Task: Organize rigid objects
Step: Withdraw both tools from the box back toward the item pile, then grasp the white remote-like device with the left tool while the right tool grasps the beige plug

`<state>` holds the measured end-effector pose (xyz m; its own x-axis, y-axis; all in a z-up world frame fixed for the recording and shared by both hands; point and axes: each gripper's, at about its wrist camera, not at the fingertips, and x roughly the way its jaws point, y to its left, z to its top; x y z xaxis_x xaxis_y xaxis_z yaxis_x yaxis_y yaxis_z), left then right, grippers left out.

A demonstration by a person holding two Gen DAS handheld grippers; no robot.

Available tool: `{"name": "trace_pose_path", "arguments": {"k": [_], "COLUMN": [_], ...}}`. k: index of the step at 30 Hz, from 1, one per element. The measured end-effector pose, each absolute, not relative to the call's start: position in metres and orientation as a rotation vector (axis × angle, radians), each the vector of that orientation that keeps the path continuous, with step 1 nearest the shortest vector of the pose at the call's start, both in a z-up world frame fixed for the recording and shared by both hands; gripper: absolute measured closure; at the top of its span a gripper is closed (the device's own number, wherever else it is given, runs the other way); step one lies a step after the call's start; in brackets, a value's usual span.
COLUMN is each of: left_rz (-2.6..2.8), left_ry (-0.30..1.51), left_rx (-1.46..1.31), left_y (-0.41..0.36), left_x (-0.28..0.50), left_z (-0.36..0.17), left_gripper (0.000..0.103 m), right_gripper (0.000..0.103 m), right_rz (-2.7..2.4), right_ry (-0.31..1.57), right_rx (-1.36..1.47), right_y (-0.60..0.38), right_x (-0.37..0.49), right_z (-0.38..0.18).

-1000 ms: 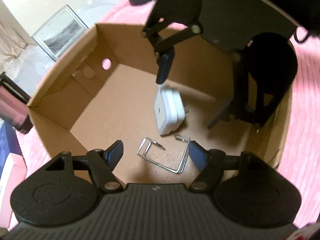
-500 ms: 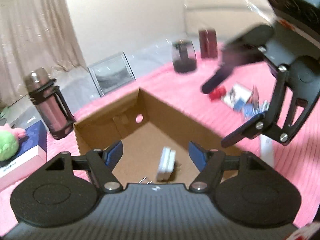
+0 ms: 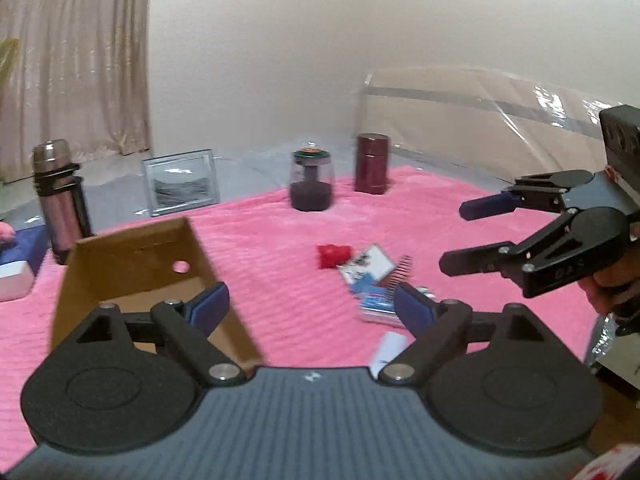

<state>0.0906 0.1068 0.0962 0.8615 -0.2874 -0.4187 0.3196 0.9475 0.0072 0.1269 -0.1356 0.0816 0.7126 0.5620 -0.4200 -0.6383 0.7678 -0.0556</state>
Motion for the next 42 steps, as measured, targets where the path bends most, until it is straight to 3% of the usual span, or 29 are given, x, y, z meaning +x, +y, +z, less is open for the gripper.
{"name": "trace_pose_path", "arguments": {"k": [3,18,37,42], "left_rz": [-0.323,-0.297,-0.374,-0.385], "left_ry": [0.432,0.576,0.687,0.713], "left_rx": [0.073,0.167,0.262,0.289], "left_y": [0.080,0.021,-0.003,-0.006], "left_x": [0.083,0.102,0.175,0.189], "left_z": [0.088,-0.005,-0.074,-0.084], "left_gripper": [0.015,0.015,0.034,0.045], "right_gripper": [0.018,0.017,0.018,0.018], "right_rz": [0.586,0.347,0.309,0.315], "right_ry": [0.429,0.522,0.552,0.566], "right_rx": [-0.153,-0.032,-0.008,-0.007], "right_y": [-0.165,-0.235,-0.231,-0.225], "right_x": [0.114,0.081,0.129,0.141], "right_z": [0.069,0.009,-0.034,-0.044]}}
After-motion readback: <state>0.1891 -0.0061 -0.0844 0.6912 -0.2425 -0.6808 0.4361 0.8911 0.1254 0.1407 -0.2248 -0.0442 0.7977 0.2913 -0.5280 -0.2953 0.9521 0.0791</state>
